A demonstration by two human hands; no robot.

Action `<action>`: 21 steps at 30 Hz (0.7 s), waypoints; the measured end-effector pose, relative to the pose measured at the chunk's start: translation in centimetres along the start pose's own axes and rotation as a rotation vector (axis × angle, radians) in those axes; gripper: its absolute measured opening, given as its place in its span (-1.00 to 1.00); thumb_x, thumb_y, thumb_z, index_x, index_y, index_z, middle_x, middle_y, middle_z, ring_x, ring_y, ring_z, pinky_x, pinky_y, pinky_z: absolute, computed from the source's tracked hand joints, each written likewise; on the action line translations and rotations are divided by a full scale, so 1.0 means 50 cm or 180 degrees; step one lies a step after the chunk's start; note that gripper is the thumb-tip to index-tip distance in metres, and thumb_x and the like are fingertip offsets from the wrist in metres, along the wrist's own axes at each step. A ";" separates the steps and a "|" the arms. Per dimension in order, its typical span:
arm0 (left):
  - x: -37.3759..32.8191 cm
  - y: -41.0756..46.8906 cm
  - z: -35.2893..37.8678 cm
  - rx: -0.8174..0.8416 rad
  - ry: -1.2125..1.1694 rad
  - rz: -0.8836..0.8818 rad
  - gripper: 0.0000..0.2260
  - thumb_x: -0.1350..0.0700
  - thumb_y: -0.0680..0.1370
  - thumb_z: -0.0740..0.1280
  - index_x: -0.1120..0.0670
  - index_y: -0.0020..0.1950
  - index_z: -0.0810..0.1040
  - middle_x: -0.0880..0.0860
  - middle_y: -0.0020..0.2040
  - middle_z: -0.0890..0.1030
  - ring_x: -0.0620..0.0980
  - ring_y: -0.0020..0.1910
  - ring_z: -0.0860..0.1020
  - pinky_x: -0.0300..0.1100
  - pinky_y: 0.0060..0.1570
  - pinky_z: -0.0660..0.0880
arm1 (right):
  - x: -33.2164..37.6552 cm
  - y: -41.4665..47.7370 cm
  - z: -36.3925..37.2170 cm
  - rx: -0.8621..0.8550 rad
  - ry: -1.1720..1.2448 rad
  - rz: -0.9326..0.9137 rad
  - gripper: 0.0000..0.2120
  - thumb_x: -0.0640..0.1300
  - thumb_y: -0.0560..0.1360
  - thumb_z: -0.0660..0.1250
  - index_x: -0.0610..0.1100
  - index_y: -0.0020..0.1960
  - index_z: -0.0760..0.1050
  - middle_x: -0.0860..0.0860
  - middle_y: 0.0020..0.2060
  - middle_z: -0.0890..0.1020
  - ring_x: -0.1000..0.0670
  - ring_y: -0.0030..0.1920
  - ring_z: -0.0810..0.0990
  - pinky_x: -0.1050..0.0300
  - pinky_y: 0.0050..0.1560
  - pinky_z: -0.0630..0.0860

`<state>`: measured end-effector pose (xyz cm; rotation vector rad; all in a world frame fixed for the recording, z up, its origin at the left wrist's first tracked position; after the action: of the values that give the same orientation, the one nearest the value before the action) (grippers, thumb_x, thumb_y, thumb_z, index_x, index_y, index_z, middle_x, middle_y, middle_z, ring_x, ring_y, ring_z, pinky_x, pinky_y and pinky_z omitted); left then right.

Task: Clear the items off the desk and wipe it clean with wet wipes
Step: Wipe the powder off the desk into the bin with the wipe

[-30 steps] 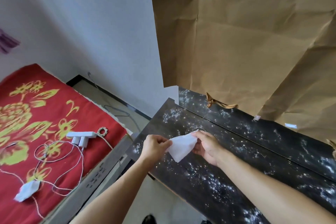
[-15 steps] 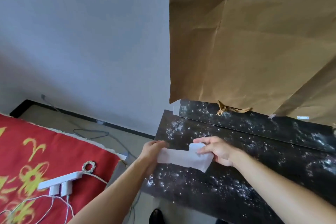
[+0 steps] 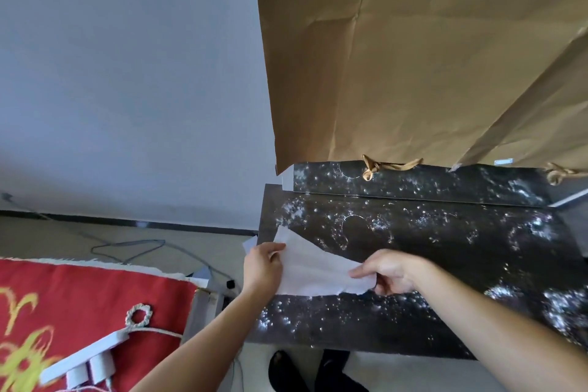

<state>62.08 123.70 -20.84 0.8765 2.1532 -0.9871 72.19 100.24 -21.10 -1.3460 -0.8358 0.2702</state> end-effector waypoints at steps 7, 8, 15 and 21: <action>0.012 0.025 0.014 -0.0032 -0.0057 -0.0140 -0.59 0.30 0.52 0.14 0.04 0.32 0.50 0.06 0.02 0.59 -0.02 -0.47 0.48 -0.21 -0.49 0.41 | 0.049 0.030 -0.003 -0.0485 0.0552 -0.0974 -0.68 -0.17 0.42 0.45 -0.22 0.13 0.50 -0.09 0.02 0.64 -0.04 0.02 0.59 -0.01 0.26 0.39; 0.014 0.029 0.016 -0.0042 -0.0066 -0.0185 -0.58 0.29 0.51 0.15 0.04 0.32 0.49 0.03 0.02 0.59 0.01 -0.41 0.54 -0.20 -0.46 0.46 | 0.061 0.037 0.000 -0.0625 0.0646 -0.1161 -0.74 -0.18 0.45 0.42 -0.23 0.10 0.51 -0.11 -0.02 0.66 -0.05 -0.04 0.61 -0.01 0.20 0.46; 0.036 0.040 0.040 0.0135 -0.0043 -0.0266 -0.51 0.26 0.51 0.19 0.01 0.44 0.34 0.04 0.29 0.51 -0.01 -0.06 0.57 -0.35 -0.27 0.44 | 0.116 0.105 0.019 -0.2267 -0.0910 -0.1997 -0.77 -0.18 0.45 0.35 -0.08 0.10 0.49 0.00 -0.04 0.60 -0.02 -0.17 0.54 0.21 -0.32 0.37; 0.062 0.038 0.026 0.0042 -0.0068 -0.0286 -0.52 0.21 0.56 0.25 0.00 0.46 0.27 -0.02 0.33 0.37 -0.14 -0.17 0.54 -0.35 -0.22 0.48 | 0.147 0.108 0.045 -0.2450 -0.2004 -0.2631 -0.64 -0.26 0.53 0.25 -0.07 0.31 0.44 -0.06 -0.20 0.59 -0.09 -0.21 0.55 0.19 -0.25 0.34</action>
<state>61.98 124.57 -24.60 0.7777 2.1865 -1.0513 77.30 107.78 -23.40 -1.4800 -2.0915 -0.3446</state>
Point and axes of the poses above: each hand's wrist, its own y-axis towards the middle knuckle, its own z-axis out of the palm, x = y × z, the point moved 1 cm from there along y, towards the middle knuckle
